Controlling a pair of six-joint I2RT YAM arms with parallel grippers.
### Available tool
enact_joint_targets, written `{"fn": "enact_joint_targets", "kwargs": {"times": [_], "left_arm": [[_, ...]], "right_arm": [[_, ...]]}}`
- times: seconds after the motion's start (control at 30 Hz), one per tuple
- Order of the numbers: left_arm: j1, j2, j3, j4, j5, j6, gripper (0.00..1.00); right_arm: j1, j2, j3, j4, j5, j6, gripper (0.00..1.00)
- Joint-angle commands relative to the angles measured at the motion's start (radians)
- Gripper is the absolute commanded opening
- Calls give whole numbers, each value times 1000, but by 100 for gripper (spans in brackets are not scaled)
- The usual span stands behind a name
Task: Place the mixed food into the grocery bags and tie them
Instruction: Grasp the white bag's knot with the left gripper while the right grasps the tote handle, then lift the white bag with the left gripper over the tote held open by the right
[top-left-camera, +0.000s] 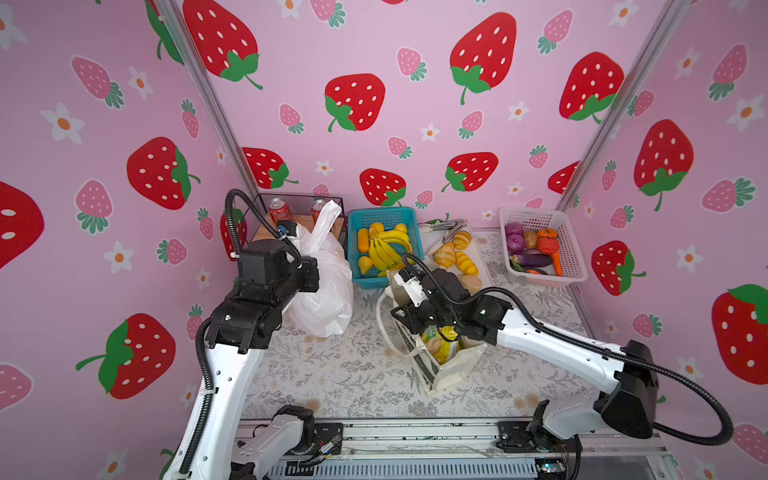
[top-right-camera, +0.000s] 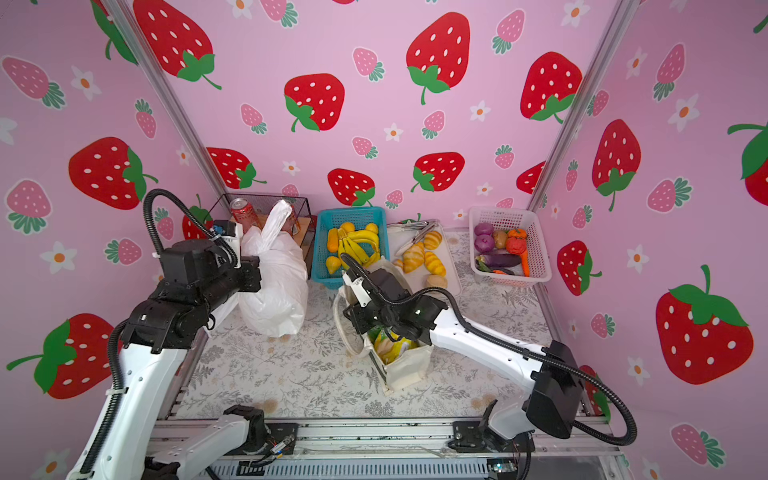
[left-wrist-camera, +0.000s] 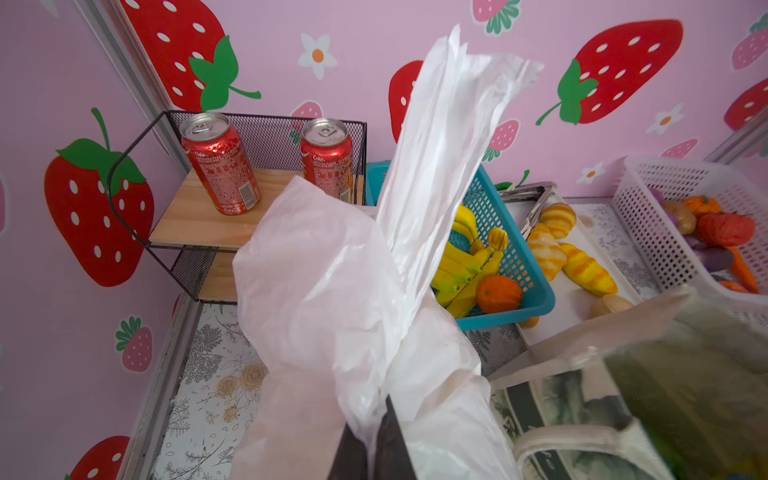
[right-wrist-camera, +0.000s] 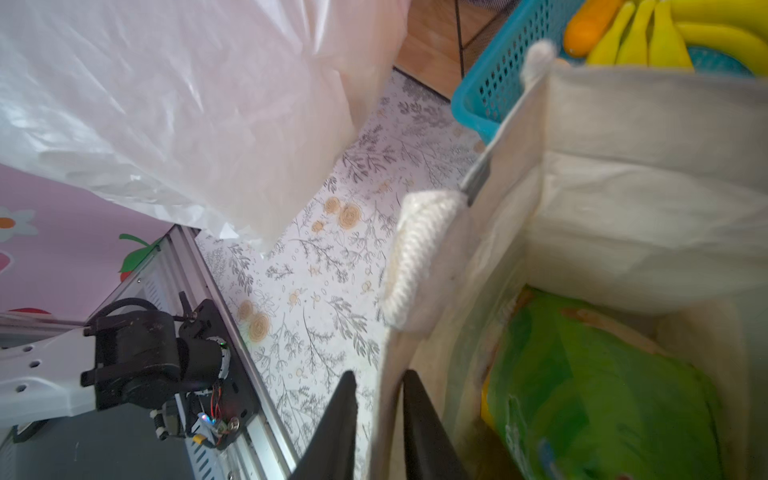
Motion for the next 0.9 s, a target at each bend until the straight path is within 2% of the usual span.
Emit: {"fn": "enact_joint_targets", "kwargs": {"times": [0.0, 0.07, 0.2, 0.3, 0.4, 0.43, 0.47, 0.53, 0.73, 0.8, 0.87], "left_arm": [[0, -23, 85, -20, 66, -111, 0], [-3, -35, 118, -14, 110, -161, 0], [-27, -63, 178, 47, 222, -275, 0], [-68, -79, 191, 133, 280, -371, 0], [-132, -80, 174, 233, 297, -455, 0], [-159, -76, 167, 262, 290, -477, 0], [-196, -70, 158, 297, 283, -494, 0], [-280, -45, 153, 341, 245, -511, 0], [-553, 80, 193, 426, 85, -453, 0], [-600, 129, 207, 434, 60, -439, 0], [-631, 163, 198, 456, 41, -438, 0]], "right_arm": [[-4, -20, 55, 73, -10, -14, 40], [-16, -49, 63, 54, 2, -34, 47], [-66, -148, 74, -22, 49, -85, 51], [-107, -231, 55, -103, 122, -134, 58], [-153, -290, 17, -194, 189, -178, 66], [-175, -309, -3, -213, 193, -184, 75], [-204, -329, -24, -232, 186, -188, 79], [-260, -372, -80, -240, 149, -187, 81], [-307, -431, -234, -180, -13, -147, 74], [-319, -446, -271, -158, -4, -132, 65], [-346, -468, -306, -132, -2, -116, 48]]}}
